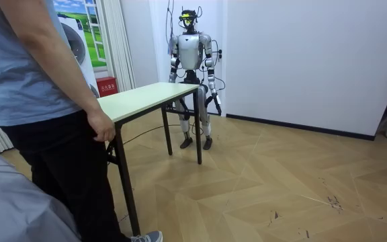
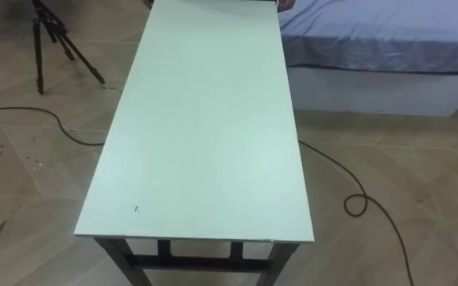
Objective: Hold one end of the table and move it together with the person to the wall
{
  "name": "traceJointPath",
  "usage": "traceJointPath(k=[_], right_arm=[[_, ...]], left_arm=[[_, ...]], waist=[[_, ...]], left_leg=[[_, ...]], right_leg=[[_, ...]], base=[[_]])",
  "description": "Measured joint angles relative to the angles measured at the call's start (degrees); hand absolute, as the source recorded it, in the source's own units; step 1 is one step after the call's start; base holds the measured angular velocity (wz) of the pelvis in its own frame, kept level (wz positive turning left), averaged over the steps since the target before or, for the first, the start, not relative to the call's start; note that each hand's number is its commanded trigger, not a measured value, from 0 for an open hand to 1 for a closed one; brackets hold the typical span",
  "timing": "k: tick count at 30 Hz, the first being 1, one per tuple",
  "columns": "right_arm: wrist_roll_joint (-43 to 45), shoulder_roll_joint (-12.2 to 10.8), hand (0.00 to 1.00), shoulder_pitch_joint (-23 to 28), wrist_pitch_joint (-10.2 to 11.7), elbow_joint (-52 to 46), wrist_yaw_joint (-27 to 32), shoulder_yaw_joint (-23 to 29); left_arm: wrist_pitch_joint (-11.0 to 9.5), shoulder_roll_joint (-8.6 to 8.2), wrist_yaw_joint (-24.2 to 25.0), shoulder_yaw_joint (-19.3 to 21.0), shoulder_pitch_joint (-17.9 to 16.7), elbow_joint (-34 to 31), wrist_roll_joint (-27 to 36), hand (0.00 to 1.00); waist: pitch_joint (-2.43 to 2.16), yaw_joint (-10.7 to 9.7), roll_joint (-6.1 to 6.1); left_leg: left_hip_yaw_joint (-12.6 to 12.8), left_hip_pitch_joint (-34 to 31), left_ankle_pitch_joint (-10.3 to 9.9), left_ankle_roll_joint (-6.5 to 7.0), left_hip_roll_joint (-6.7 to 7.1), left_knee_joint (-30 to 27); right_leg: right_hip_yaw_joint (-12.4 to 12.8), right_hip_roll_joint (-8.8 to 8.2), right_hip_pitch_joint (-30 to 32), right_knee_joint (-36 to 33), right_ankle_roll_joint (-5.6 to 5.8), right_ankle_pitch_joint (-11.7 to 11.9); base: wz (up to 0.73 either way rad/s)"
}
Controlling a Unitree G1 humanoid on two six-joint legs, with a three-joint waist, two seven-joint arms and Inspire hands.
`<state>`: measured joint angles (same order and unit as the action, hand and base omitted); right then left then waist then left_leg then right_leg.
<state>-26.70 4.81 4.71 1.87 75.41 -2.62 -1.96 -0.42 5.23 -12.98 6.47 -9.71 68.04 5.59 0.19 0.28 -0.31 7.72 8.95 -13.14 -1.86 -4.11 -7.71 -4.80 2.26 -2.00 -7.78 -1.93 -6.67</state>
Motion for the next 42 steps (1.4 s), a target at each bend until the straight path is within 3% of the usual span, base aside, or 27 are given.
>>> traceJointPath(k=[12, 19, 24, 28, 34, 39, 42], right_arm=[[-1.2, 0.1, 0.00, 0.4, 0.0, 0.1, -2.8, -0.1], [-6.8, 0.3, 0.00, 1.1, -0.4, -0.5, -5.8, -1.0], [-7.6, 0.9, 0.00, 1.1, -0.8, -1.7, -7.6, -1.2], [-7.4, 1.6, 0.00, 3.2, -2.0, -11.9, -8.4, -1.3], [-4.8, 2.3, 0.00, 6.2, -1.7, -26.0, -9.4, -1.4], [-9.7, 3.1, 0.00, 12.7, -2.1, -36.5, -11.3, -4.6], [-14.4, 4.3, 0.00, 16.7, -3.5, -44.2, -11.5, -6.2]], left_arm=[[0.0, 0.17, 0.4, -1.0, 0.4, -0.4, 0.4, 0.00], [0.1, 0.74, 4.6, -2.4, -0.1, 0.1, 10.8, 0.00], [0.1, 1.23, 8.8, -2.6, 0.2, -0.5, 14.4, 0.00], [0.3, 1.14, 12.7, -6.1, -0.4, -6.4, 19.4, 0.00], [0.3, 1.33, 17.2, -10.6, -1.3, -15.4, 24.7, 0.00], [0.6, 3.43, 19.4, -16.9, -7.5, -28.5, 29.8, 0.00], [1.6, 5.27, 20.6, -19.9, -11.1, -37.2, 35.2, 0.00]], waist=[[0.01, -0.1, -0.12], [-0.04, 0.0, -0.09], [-0.06, 0.0, 0.11], [-0.12, -0.1, 0.35], [-0.22, -0.2, 0.91], [-0.25, -0.3, 0.30], [-0.04, -0.6, 0.10]], left_leg=[[0.1, -0.3, 0.0, 0.00, 0.00, 0.0], [0.0, -0.7, 0.0, 0.00, 0.00, 0.0], [0.1, -0.7, 0.0, 0.00, 0.01, -0.1], [0.1, -1.4, 0.0, 0.00, 0.04, -0.1], [0.0, -1.4, 0.0, 0.00, 0.02, -0.2], [-0.1, -1.4, 0.0, -0.01, 0.02, -0.2], [-0.1, -1.4, 0.0, -0.01, -0.02, -0.3]], right_leg=[[-0.1, -0.03, 0.0, 0.0, 0.00, 0.0], [0.0, -0.02, 1.0, 0.0, 0.04, 0.0], [-0.1, -0.04, 1.0, 0.0, 0.05, 0.0], [-0.2, -0.14, 1.1, -0.2, 0.05, 0.0], [-0.3, -0.12, 1.1, -0.2, 0.03, 0.0], [-1.0, -0.20, 1.0, -0.2, 0.04, -0.4], [-1.2, -0.20, 1.1, -0.3, 0.04, -0.4]], base=[[0.00], [0.00], [0.00], [0.00], [0.00], [0.06], [0.02]])
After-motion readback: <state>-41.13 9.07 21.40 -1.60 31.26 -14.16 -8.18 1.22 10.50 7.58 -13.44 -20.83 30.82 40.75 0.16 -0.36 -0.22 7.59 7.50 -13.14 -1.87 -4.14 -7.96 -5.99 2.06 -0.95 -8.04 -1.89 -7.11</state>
